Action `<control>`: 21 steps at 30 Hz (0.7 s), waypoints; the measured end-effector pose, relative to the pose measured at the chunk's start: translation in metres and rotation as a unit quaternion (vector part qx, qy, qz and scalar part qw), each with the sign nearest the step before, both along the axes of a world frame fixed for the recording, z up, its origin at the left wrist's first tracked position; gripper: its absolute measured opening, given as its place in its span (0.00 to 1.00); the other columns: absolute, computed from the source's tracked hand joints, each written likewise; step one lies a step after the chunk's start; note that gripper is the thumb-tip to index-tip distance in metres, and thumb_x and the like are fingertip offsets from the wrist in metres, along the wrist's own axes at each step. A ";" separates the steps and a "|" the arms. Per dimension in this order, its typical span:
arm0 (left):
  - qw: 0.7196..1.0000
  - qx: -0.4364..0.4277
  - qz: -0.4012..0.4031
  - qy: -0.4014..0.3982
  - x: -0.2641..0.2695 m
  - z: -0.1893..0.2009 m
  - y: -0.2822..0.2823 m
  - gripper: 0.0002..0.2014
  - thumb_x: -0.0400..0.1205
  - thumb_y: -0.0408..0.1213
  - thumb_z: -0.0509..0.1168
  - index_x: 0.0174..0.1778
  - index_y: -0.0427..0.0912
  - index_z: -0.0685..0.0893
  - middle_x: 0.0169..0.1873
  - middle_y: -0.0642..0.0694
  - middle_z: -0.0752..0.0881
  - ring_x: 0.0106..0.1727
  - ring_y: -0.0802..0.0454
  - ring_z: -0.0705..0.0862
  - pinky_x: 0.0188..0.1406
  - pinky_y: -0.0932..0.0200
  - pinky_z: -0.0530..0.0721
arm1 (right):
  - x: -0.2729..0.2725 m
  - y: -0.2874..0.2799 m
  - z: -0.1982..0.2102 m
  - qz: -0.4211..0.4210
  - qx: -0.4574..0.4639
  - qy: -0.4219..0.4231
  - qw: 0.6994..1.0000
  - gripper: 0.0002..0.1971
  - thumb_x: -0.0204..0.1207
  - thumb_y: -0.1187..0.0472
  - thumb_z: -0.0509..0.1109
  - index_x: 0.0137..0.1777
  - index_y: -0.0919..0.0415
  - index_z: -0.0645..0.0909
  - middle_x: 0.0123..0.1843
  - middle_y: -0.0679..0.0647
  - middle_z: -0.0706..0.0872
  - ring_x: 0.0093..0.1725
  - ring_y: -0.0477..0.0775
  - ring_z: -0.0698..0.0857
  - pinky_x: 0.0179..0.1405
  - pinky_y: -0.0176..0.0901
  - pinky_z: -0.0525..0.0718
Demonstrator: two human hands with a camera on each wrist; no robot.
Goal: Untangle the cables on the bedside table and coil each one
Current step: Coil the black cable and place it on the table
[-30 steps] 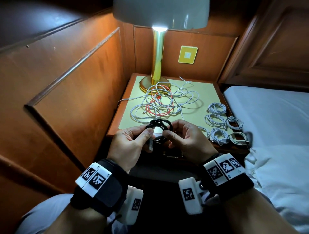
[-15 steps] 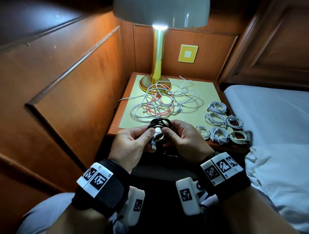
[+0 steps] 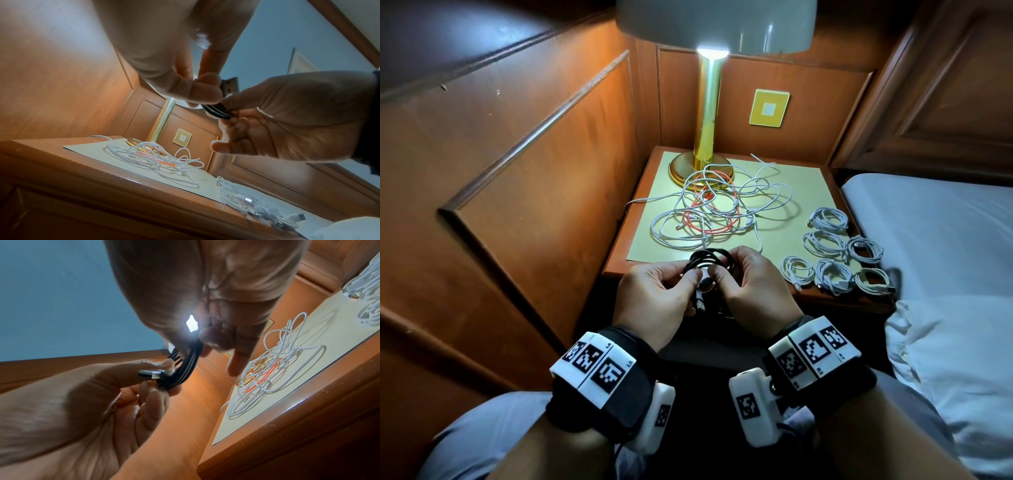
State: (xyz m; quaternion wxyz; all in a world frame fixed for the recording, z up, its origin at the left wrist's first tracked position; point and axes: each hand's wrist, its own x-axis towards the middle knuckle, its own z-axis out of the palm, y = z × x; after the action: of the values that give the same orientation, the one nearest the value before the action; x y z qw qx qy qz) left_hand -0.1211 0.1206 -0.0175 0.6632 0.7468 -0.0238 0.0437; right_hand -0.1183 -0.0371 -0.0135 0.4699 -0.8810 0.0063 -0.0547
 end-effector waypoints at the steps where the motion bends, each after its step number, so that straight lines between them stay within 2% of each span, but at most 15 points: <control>1: 1.000 0.007 0.001 -0.002 -0.001 0.000 0.000 0.06 0.79 0.34 0.75 0.44 0.52 0.93 0.34 0.52 0.93 0.31 0.52 0.90 0.35 0.50 0.91 | -0.001 0.001 0.001 0.000 -0.019 -0.002 1.000 0.04 0.81 0.56 0.72 0.49 0.54 0.80 0.36 0.43 0.82 0.34 0.38 0.79 0.37 0.30 0.73; 4: 1.000 0.017 0.006 -0.004 -0.001 -0.001 -0.001 0.04 0.78 0.36 0.76 0.45 0.50 0.94 0.33 0.51 0.93 0.27 0.52 0.89 0.31 0.51 0.90 | -0.002 0.004 0.001 0.001 -0.059 -0.001 0.998 0.06 0.80 0.56 0.72 0.49 0.54 0.77 0.36 0.43 0.81 0.35 0.39 0.78 0.35 0.27 0.72; 6: 1.000 0.010 0.013 -0.001 0.000 -0.001 0.000 0.03 0.79 0.34 0.76 0.45 0.47 0.94 0.33 0.51 0.93 0.27 0.53 0.88 0.31 0.54 0.88 | -0.001 0.005 0.001 0.007 -0.039 0.017 0.999 0.07 0.79 0.54 0.72 0.48 0.57 0.80 0.38 0.47 0.85 0.37 0.47 0.83 0.41 0.38 0.82; 8: 1.000 -0.002 0.022 0.000 0.002 0.001 0.003 0.04 0.79 0.33 0.75 0.44 0.46 0.94 0.33 0.50 0.93 0.27 0.53 0.88 0.31 0.56 0.87 | 0.001 0.004 0.002 0.026 0.048 0.061 0.997 0.08 0.79 0.53 0.73 0.49 0.58 0.85 0.41 0.54 0.90 0.41 0.53 0.89 0.48 0.52 0.90; 9: 1.000 -0.006 0.025 -0.001 0.002 0.002 0.004 0.04 0.79 0.32 0.75 0.43 0.46 0.93 0.33 0.50 0.93 0.27 0.53 0.88 0.30 0.56 0.87 | 0.000 0.003 0.004 0.046 0.105 0.092 0.989 0.08 0.81 0.54 0.72 0.51 0.59 0.87 0.44 0.56 0.91 0.42 0.52 0.90 0.50 0.55 0.91; 10: 1.000 -0.011 0.027 -0.002 0.003 0.003 0.005 0.04 0.79 0.32 0.75 0.42 0.46 0.93 0.33 0.50 0.93 0.26 0.52 0.88 0.29 0.57 0.87 | -0.001 0.002 0.006 0.066 0.160 0.124 0.977 0.09 0.82 0.56 0.72 0.53 0.61 0.88 0.44 0.56 0.91 0.39 0.48 0.89 0.50 0.53 0.90; 12: 0.999 -0.027 0.026 0.001 0.004 0.006 0.008 0.04 0.79 0.32 0.75 0.41 0.46 0.93 0.32 0.48 0.92 0.25 0.52 0.86 0.27 0.59 0.85 | -0.002 0.000 0.011 0.087 0.246 0.165 0.951 0.10 0.83 0.58 0.72 0.54 0.65 0.88 0.39 0.53 0.88 0.29 0.42 0.81 0.46 0.51 0.85; 14: 0.998 -0.052 0.023 0.013 0.005 0.008 0.009 0.03 0.80 0.33 0.75 0.42 0.45 0.93 0.28 0.47 0.90 0.24 0.52 0.84 0.27 0.60 0.84 | -0.004 -0.003 0.014 0.102 0.313 0.183 0.926 0.08 0.83 0.60 0.71 0.51 0.66 0.87 0.32 0.47 0.83 0.27 0.43 0.75 0.41 0.48 0.80; 16: 0.997 -0.072 0.016 0.030 0.005 0.009 0.009 0.02 0.80 0.33 0.74 0.43 0.43 0.93 0.23 0.49 0.86 0.22 0.53 0.82 0.27 0.62 0.82 | -0.005 -0.004 0.016 0.120 0.364 0.189 0.904 0.06 0.81 0.61 0.72 0.51 0.63 0.86 0.35 0.50 0.82 0.28 0.45 0.73 0.38 0.46 0.77; 18: 0.996 -0.081 0.005 0.038 0.005 0.010 0.008 0.03 0.81 0.33 0.74 0.44 0.41 0.93 0.22 0.50 0.85 0.22 0.54 0.81 0.26 0.63 0.81 | -0.005 -0.005 0.016 0.130 0.352 0.168 0.911 0.06 0.80 0.58 0.73 0.52 0.61 0.85 0.42 0.55 0.82 0.29 0.45 0.75 0.36 0.44 0.77; 19: 0.996 -0.083 0.000 0.038 0.004 0.011 0.007 0.03 0.81 0.33 0.74 0.45 0.41 0.93 0.24 0.50 0.87 0.23 0.54 0.82 0.26 0.63 0.81 | -0.005 -0.006 0.015 0.134 0.301 0.140 0.934 0.05 0.82 0.58 0.71 0.52 0.59 0.85 0.42 0.53 0.82 0.30 0.44 0.76 0.36 0.43 0.78; 21: 0.996 -0.083 -0.003 0.036 0.005 0.010 0.007 0.03 0.80 0.33 0.74 0.46 0.40 0.93 0.30 0.45 0.91 0.25 0.52 0.83 0.27 0.61 0.82 | -0.004 -0.006 0.013 0.135 0.145 0.072 0.977 0.05 0.85 0.54 0.68 0.54 0.53 0.84 0.38 0.40 0.85 0.33 0.38 0.80 0.40 0.43 0.80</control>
State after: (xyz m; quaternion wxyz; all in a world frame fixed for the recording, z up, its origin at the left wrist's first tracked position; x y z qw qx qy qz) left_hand -0.1166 0.1275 -0.0077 0.7237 0.6899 0.0014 0.0170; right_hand -0.1222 -0.0433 -0.0004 0.5940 -0.7978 -0.0713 0.0748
